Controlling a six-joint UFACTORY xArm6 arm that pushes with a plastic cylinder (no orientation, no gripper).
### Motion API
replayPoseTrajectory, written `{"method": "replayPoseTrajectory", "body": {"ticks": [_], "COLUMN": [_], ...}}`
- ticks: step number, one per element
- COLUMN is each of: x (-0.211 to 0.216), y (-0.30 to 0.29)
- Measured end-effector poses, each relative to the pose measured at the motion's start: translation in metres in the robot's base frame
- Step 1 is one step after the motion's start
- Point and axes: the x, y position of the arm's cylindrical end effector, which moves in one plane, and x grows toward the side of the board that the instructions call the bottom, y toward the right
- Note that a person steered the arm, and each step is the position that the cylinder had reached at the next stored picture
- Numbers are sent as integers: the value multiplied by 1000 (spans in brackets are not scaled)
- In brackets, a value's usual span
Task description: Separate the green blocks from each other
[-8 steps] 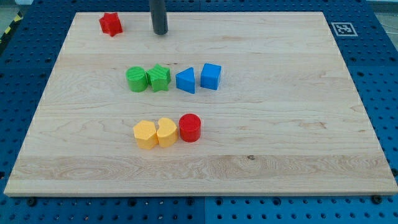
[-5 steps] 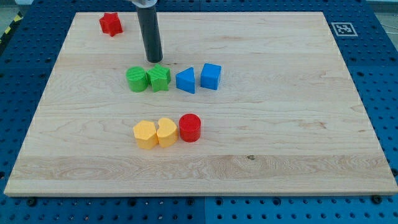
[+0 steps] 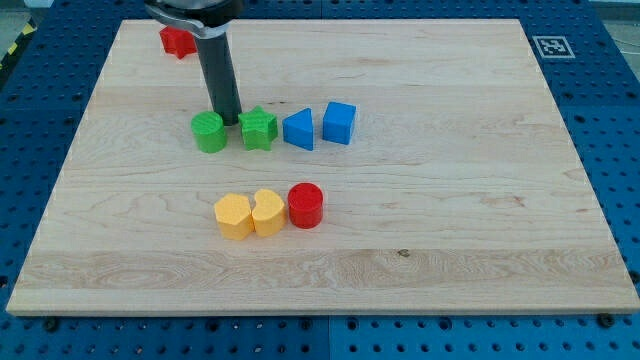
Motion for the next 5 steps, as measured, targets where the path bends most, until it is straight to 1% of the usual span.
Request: {"method": "replayPoseTrajectory", "body": {"ticks": [1, 2, 3, 4, 5], "x": [3, 2, -21, -55, -74], "y": [-4, -41, -66, -88, -99]}}
